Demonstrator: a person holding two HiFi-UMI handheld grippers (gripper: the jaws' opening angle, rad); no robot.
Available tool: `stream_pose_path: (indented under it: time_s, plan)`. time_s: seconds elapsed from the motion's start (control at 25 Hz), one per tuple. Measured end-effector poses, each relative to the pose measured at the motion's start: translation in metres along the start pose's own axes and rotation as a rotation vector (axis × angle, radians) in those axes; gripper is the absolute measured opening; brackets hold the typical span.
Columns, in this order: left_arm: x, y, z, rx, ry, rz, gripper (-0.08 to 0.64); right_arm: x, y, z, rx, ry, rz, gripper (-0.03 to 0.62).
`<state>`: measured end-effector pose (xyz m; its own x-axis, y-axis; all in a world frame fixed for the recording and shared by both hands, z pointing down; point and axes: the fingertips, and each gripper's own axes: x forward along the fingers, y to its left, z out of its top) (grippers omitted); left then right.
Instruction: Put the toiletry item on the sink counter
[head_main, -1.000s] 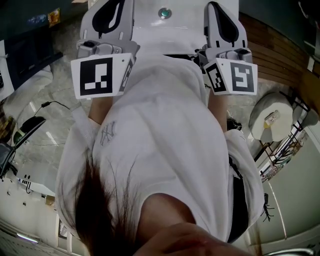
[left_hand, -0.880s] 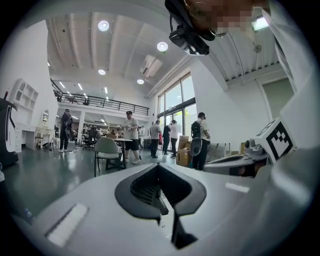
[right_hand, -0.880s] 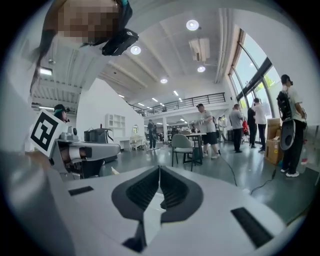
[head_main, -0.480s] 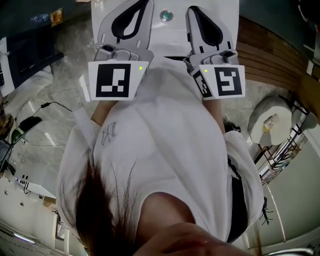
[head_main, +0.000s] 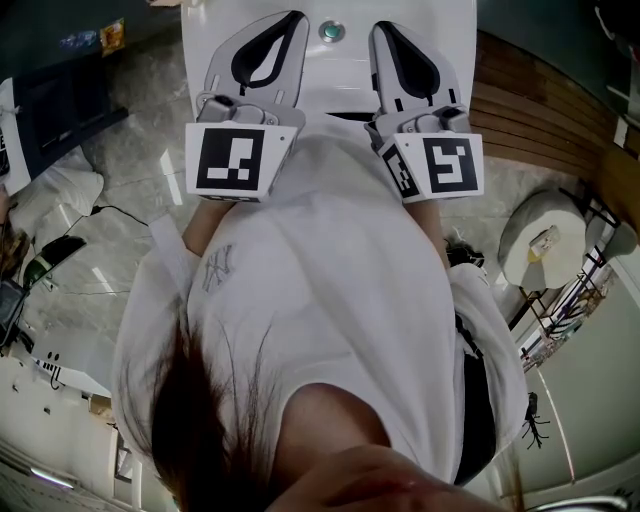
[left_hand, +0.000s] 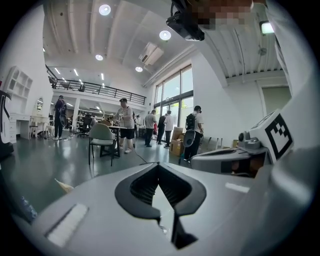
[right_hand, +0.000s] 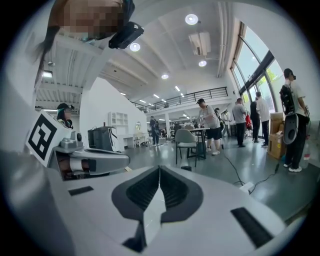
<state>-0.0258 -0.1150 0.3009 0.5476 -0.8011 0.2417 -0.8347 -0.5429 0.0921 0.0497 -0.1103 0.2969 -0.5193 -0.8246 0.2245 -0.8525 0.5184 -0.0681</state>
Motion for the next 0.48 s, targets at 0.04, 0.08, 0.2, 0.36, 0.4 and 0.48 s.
stream_pose_path:
  time_s: [0.04, 0.08, 0.2, 0.36, 0.4, 0.48]
  plan:
    - [0.000, 0.002, -0.002, -0.002, 0.004, -0.002, 0.009, 0.001, 0.001, -0.001, 0.000, 0.004, 0.000, 0.009]
    - [-0.001, 0.003, -0.004, -0.002, 0.007, -0.003, 0.009, 0.002, 0.001, -0.003, 0.001, 0.008, 0.000, 0.009]
    - [-0.001, 0.006, -0.008, -0.003, 0.016, -0.001, 0.009, 0.003, 0.003, -0.010, 0.004, 0.023, 0.003, 0.011]
    - [-0.001, 0.008, -0.011, -0.007, 0.021, 0.000, 0.009, 0.004, 0.004, -0.014, 0.011, 0.033, 0.004, 0.011]
    - [0.000, 0.008, -0.012, -0.008, 0.022, 0.000, 0.009, 0.005, 0.004, -0.014, 0.011, 0.032, 0.005, 0.011]
    - [0.001, 0.009, -0.013, -0.010, 0.023, -0.001, 0.009, 0.006, 0.003, -0.014, 0.010, 0.029, 0.005, 0.011]
